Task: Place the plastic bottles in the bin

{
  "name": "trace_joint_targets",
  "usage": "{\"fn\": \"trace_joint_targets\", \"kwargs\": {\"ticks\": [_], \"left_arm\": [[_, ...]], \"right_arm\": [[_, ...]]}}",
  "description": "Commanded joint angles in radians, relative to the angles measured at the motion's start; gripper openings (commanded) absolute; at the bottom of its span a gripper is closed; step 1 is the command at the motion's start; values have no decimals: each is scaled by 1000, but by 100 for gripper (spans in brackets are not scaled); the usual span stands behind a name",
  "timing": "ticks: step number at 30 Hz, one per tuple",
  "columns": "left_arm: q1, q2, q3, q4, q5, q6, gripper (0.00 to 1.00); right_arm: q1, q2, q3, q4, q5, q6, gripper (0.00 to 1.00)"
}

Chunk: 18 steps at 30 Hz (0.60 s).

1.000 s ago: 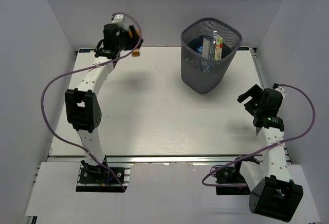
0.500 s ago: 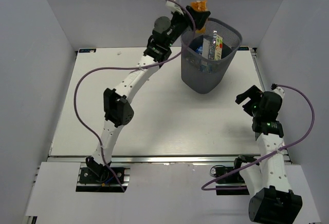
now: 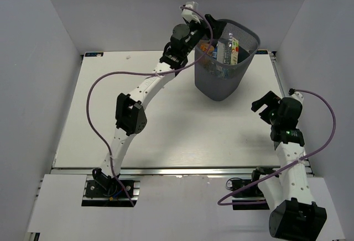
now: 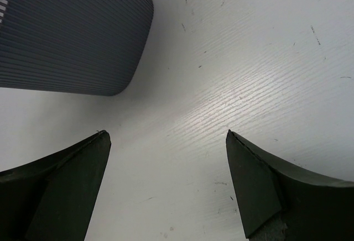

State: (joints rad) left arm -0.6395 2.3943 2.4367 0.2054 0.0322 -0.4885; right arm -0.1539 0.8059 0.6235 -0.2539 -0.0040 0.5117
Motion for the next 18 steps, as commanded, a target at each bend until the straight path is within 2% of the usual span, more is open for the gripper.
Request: {"fn": "trace_joint_targets", "kwargs": {"ticks": [1,3,4,5,6,7,8,10,11,12,13,14,15,18], "left_arm": [[1,-231,7,0,-46,53,98],[15,-294,-28,-85,-61,89,98],[26,-335,-118,-118,-98,90,98],[40,-442,-189,-168,-115,84,98],[85,-507,-277,-179,-130,49,98],[116,-576,-383,-179,-141,27,98],[150,-722,-620,-169,-158,-1,98],[272,-875,-866,-167,-201,-102,98],[326,-950,-1101,-170,-274,-125,98],[345,-1088,-1207,-182,-323,-146,98],[351,-1151,-1299,-199,-381,-159,98],[356,-1208,-1459,-257,-462,-191,98],[360,-1303,-1531,-271,-475,-215,98],[376,-1392,-1712,-284,-479,-291,98]], "right_arm": [[5,7,10,48,-27,-22,89],[5,15,24,39,-25,-22,89],[5,15,25,35,-24,-21,89],[5,15,24,35,-22,-21,89],[5,12,22,36,-16,-24,89],[5,9,24,33,-13,-25,89],[5,4,25,25,-8,-25,89],[5,1,25,24,-2,-27,89],[5,-2,24,22,-2,-27,89],[4,-2,21,21,31,-25,89],[5,-2,19,21,38,-22,89],[5,1,18,21,47,-16,89],[4,3,19,19,50,-15,89],[4,9,25,16,59,-10,89]]}}
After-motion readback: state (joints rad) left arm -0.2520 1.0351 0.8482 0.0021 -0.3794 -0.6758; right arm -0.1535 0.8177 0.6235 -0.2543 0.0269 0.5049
